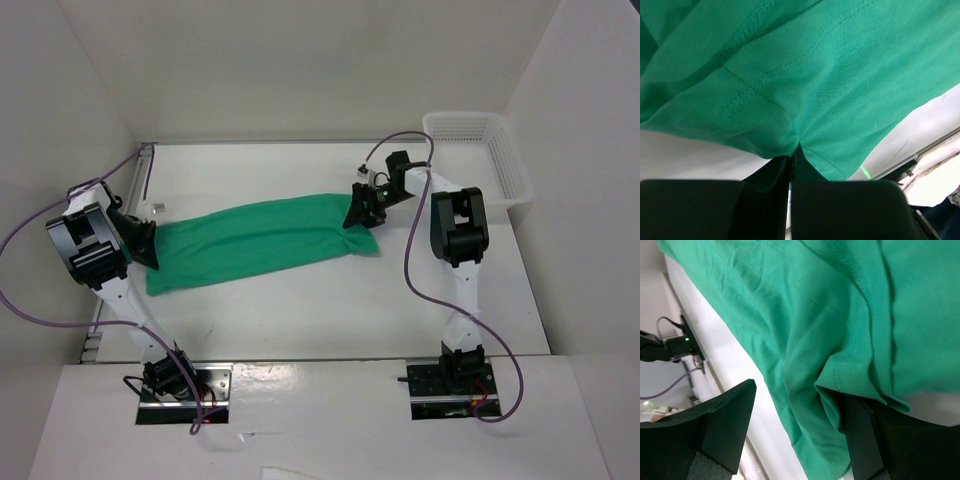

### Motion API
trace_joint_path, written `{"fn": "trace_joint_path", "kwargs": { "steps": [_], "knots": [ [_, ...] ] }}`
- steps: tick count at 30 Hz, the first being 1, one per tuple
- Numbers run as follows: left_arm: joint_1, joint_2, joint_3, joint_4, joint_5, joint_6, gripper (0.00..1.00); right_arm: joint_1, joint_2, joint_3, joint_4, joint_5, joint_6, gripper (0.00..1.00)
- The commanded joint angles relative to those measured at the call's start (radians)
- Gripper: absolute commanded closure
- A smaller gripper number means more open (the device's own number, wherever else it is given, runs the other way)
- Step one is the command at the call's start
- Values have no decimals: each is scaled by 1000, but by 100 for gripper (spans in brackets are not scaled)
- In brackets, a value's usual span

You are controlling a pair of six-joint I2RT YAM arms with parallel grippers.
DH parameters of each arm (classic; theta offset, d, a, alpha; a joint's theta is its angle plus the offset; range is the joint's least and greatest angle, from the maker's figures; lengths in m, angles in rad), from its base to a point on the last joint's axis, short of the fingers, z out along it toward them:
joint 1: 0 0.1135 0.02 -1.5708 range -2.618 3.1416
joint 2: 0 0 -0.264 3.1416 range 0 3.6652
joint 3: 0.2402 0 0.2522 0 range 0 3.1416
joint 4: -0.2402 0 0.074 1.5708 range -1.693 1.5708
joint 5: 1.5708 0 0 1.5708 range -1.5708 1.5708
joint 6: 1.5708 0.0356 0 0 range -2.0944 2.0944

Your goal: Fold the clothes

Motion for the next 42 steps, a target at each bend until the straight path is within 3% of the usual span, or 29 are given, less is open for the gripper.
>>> {"fn": "trace_joint_path", "kwargs": {
  "steps": [1,16,20,23,29,32,42],
  "knots": [
    [16,13,26,-61,-63,59,100,-15,125,-77,-39,211,-28,24],
    [16,4,8,-70,-126,68,100,-15,134,-95,-8,229,-1,28],
    [16,4,8,-70,-135,68,100,7,134,-95,-8,240,8,40],
    [16,4,8,-70,-135,68,100,21,125,-95,-8,258,8,61],
    [16,4,8,-70,-126,68,100,43,125,-84,-8,269,18,83],
    [16,13,8,-70,-117,59,100,43,125,-66,-8,293,18,100],
    [16,13,19,-70,-106,59,100,43,77,-3,-27,436,-4,100]
  ]
}}
